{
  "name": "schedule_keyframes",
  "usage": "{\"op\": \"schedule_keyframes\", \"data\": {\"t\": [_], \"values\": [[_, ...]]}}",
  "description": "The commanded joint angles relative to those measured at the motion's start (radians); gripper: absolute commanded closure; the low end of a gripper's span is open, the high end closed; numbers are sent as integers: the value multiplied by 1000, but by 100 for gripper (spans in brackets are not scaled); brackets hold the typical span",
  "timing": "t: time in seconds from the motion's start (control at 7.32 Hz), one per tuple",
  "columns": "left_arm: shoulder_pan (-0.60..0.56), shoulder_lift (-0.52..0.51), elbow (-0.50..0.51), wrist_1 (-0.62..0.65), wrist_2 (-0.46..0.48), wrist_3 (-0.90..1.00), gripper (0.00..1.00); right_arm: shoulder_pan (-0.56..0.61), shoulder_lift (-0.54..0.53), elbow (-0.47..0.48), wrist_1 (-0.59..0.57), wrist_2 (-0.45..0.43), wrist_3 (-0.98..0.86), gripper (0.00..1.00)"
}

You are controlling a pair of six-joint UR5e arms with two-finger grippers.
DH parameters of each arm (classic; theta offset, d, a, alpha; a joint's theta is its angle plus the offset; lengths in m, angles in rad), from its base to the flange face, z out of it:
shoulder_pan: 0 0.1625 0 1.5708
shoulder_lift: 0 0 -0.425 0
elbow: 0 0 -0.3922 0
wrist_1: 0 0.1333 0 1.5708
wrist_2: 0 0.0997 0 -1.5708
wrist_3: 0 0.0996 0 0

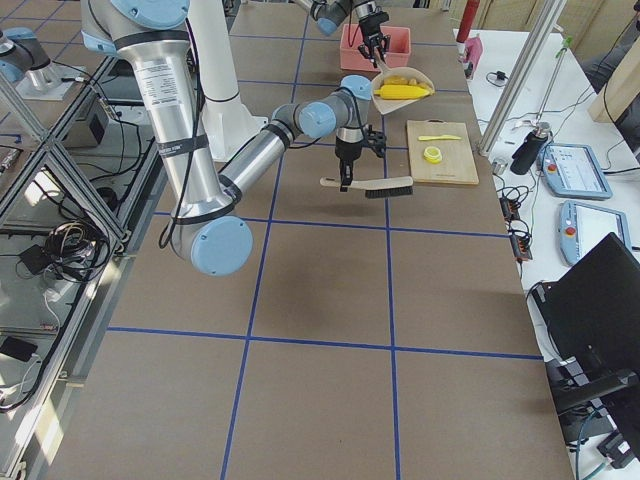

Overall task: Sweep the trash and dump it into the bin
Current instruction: 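Lift the dustpan over the pink bin with the left while the right returns the brush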

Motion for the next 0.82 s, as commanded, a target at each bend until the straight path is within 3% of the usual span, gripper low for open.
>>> {"op": "schedule_keyframes", "data": {"t": [0.0,0.14,0.27,0.41,0.68], "values": [[-171,97,-9,-27,-110,-17,100,50,-162,-36,225,166,5,100],[-257,137,-9,-21,-214,-17,100,52,-214,-33,250,191,5,100],[-341,192,-12,-13,-294,-13,100,52,-322,-41,364,193,-4,100],[-400,264,-45,-15,-348,-6,100,52,-407,-106,552,191,-7,100],[-481,369,-56,-15,-457,0,100,52,-467,-197,731,185,-6,100]]}}
